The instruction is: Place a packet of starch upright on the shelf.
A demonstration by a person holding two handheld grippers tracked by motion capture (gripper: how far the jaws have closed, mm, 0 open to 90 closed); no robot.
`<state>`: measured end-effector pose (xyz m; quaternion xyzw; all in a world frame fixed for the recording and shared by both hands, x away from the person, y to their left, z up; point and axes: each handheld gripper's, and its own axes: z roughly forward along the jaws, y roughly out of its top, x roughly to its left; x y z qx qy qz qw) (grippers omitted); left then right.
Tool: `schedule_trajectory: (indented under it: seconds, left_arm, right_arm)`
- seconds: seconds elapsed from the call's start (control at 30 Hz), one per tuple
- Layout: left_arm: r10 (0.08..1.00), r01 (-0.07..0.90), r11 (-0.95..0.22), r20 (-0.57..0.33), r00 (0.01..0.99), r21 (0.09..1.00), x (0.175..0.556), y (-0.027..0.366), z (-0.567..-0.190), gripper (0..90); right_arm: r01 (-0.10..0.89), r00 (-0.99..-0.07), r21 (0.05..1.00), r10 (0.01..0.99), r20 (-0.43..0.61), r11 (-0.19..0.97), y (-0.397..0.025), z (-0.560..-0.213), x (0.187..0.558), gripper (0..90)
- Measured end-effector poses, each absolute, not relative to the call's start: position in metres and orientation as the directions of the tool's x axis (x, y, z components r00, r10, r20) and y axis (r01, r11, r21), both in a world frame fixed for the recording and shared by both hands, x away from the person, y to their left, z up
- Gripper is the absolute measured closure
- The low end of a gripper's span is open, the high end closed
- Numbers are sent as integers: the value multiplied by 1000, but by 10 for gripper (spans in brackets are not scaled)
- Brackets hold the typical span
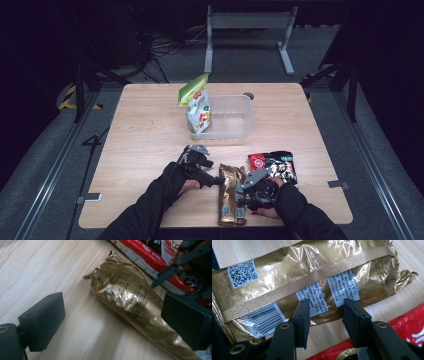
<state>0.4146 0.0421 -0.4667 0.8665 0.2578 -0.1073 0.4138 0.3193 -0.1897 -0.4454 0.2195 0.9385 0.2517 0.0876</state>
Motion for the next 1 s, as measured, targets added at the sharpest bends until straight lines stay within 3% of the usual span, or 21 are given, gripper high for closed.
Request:
schedule_trajectory:
  seconds: [0.23, 0.37, 0.57, 0.7, 0.93, 1.0]
  left_arm:
    - [348, 533, -534, -405, 846, 656, 420, 28, -468, 81]
    - [310, 483, -575, -370, 876, 661, 418, 21, -467, 140]
    - [281, 493, -573, -408, 869, 655, 418, 22, -467, 366]
    - [281, 494, -549, -408, 869, 674, 418, 27, -463, 576]
    - [303, 476, -502, -369, 879, 722, 417, 39, -452, 807]
    - [324, 472, -487, -350, 879, 735, 416, 43, -448, 838]
  right_arm:
    - [354, -893, 510, 445, -63, 784, -190, -445, 319, 593]
    - [348, -896, 511, 439, -65, 786, -190, -445, 319, 596]
    - [346, -896, 512, 438, -67, 786, -189, -445, 318, 597]
    - [341, -894, 515, 440, -79, 786, -189, -446, 318, 589]
    - [329, -890, 527, 443, -104, 783, -190, -445, 315, 518]
    - [325, -892, 530, 441, -105, 783, -191, -444, 314, 477]
